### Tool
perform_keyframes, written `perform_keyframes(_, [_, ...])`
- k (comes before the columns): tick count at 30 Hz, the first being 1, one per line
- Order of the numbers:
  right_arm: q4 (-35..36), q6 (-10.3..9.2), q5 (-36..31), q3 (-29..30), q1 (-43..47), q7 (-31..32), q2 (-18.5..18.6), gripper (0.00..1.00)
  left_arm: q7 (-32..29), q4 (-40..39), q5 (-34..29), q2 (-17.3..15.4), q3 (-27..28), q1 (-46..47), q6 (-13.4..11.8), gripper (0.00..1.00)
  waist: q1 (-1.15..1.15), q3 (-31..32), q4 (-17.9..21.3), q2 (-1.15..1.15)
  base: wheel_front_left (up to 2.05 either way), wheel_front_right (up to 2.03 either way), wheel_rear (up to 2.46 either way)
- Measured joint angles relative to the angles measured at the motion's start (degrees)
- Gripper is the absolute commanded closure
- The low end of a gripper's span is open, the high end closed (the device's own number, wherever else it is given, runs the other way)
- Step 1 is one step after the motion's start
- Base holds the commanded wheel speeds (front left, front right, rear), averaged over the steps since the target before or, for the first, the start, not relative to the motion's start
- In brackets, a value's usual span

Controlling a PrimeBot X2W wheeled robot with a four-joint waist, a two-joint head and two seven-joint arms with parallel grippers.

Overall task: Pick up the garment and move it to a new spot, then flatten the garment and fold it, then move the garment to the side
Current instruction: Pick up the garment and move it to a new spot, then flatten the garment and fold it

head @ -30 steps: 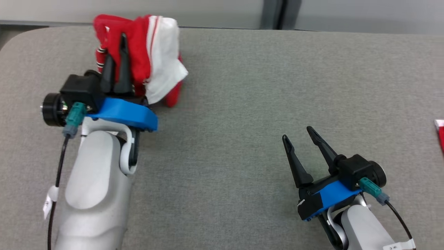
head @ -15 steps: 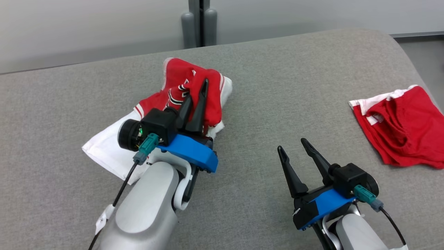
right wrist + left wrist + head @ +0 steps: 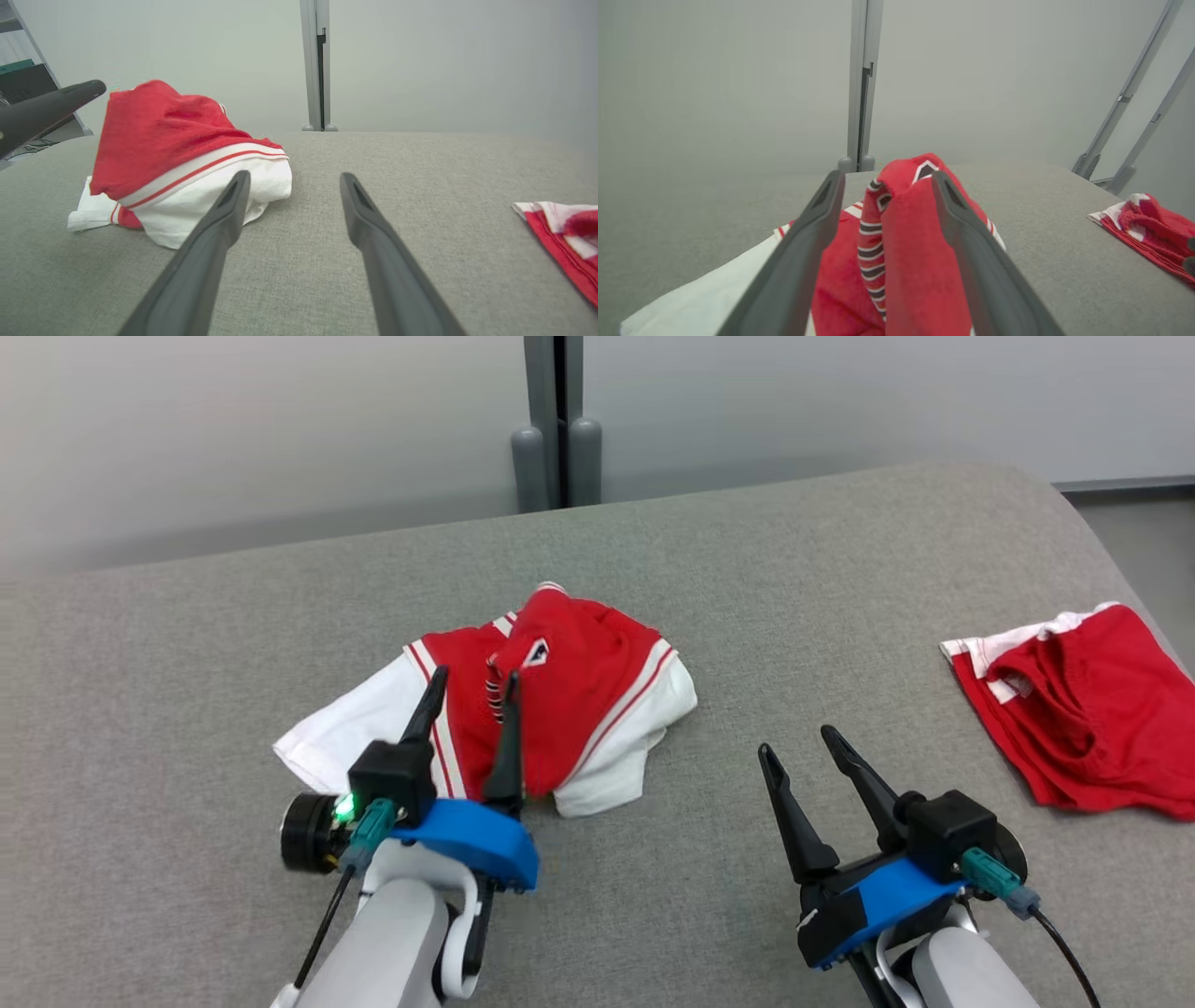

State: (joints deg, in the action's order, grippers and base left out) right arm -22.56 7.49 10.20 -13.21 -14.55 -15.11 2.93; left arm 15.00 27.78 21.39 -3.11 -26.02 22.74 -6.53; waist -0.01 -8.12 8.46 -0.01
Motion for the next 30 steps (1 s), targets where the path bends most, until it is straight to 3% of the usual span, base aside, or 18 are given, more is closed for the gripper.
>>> perform_keyframes(7, [-0.67,0.00,0.03,0.97,1.76,0.00,-0.03,0.00,0.04,-3.02,-4.80,-2.21,8.96,-9.82,-0.82,0.00,0.00,3.70,-2.77,0.00,0.00,0.00,0.00])
perform_keyframes(15, [-1.90,0.00,-0.23,2.68,4.81,0.00,-0.05,0.00,0.05,-8.10,-8.55,-1.37,17.46,-21.80,-1.20,0.00,-0.01,7.21,-4.98,0.00,0.00,0.00,0.00])
perform_keyframes(23, [-3.99,0.00,-1.87,5.25,6.00,0.00,-0.04,0.00,0.05,-8.31,-10.61,-0.11,19.39,-24.38,1.05,0.00,0.00,7.45,-6.83,0.00,0.00,0.00,0.00])
perform_keyframes(30, [-7.06,0.00,-5.83,7.25,3.38,0.00,-0.02,0.00,0.05,-8.79,-10.67,0.16,16.78,-22.58,1.96,0.00,0.01,4.86,-9.16,0.01,0.00,0.00,0.00])
